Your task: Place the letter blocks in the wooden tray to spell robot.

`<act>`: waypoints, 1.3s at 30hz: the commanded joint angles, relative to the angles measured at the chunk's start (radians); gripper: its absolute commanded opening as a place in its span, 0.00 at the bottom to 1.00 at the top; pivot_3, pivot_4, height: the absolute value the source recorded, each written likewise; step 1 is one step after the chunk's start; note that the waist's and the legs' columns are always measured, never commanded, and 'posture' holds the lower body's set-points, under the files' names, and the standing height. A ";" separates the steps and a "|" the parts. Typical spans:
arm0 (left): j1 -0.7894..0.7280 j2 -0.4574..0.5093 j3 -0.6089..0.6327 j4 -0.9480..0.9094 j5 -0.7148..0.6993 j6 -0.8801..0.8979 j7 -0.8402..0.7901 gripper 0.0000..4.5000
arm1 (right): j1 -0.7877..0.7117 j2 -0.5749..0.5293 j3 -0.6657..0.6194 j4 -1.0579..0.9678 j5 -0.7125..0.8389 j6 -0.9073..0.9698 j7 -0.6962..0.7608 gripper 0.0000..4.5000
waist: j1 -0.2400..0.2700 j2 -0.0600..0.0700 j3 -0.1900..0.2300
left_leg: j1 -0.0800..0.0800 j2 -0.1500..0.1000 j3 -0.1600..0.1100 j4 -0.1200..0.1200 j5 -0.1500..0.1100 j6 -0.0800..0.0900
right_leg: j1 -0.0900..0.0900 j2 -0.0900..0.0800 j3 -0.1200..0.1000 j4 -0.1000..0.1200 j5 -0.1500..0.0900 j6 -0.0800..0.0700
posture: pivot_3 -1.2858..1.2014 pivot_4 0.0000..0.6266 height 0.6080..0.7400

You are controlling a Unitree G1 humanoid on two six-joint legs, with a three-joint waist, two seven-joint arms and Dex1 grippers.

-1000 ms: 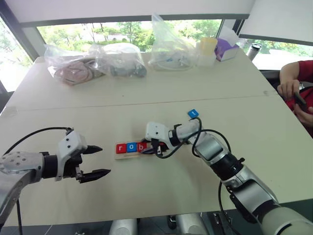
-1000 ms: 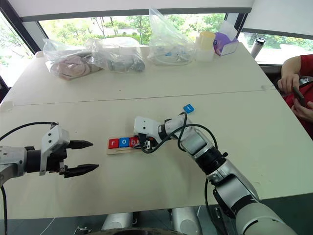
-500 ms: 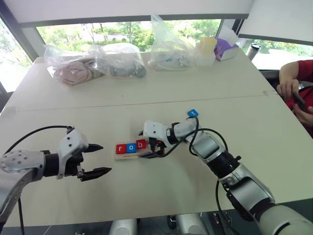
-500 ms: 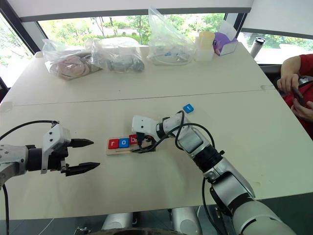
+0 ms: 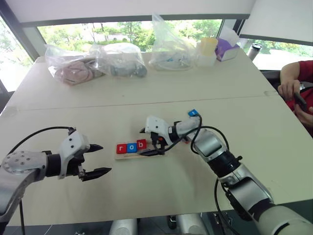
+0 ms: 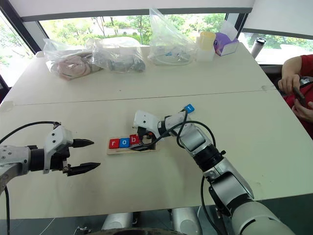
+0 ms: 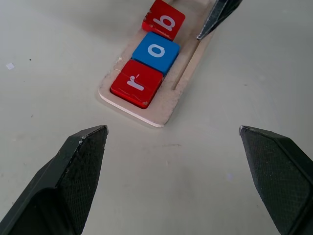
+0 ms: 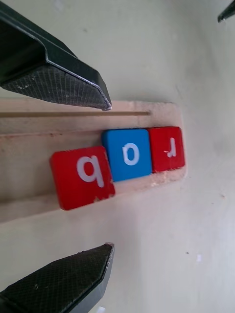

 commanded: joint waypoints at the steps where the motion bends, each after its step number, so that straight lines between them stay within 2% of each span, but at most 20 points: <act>1: -0.012 0.000 0.002 -0.008 0.005 -0.020 -0.001 1.00 | 0.016 0.003 0.012 -0.042 0.013 0.005 0.011 0.99 | 0.000 0.000 0.000 | 0.000 0.000 0.000 0.000 0.000 0.000 | 0.000 0.000 0.000 0.000 0.000 0.000 | 0.52 0.24 1.00; 19: -0.054 -0.009 -0.029 0.020 0.024 -0.028 0.005 1.00 | 0.063 0.000 0.015 -0.190 0.050 0.124 -0.003 0.99 | 0.000 0.000 0.000 | 0.000 0.000 0.000 0.000 0.000 0.000 | 0.000 0.000 0.000 0.000 0.000 0.000 | 0.52 0.24 1.00; 26: -0.080 -0.024 -0.042 0.028 0.018 -0.023 0.008 1.00 | 0.048 0.003 -0.092 -0.257 0.096 0.206 -0.096 0.99 | 0.000 0.000 0.000 | 0.000 0.000 0.000 0.000 0.000 0.000 | 0.000 0.000 0.000 0.000 0.000 0.000 | 0.52 0.24 1.00; 29: -0.089 -0.028 -0.052 0.036 0.022 -0.026 0.007 1.00 | 0.085 -0.019 -0.068 -0.296 0.097 0.211 -0.098 0.99 | 0.000 0.000 0.000 | 0.000 0.000 0.000 0.000 0.000 0.000 | 0.000 0.000 0.000 0.000 0.000 0.000 | 0.52 0.24 1.00; 39: -0.134 -0.028 -0.083 0.067 0.032 -0.031 -0.007 1.00 | 0.102 -0.006 -0.021 -0.240 0.093 0.165 -0.105 0.99 | -0.001 0.000 0.000 | 0.000 0.000 0.000 0.000 0.000 0.000 | 0.000 0.000 0.000 0.000 0.000 0.000 | 0.52 0.24 1.00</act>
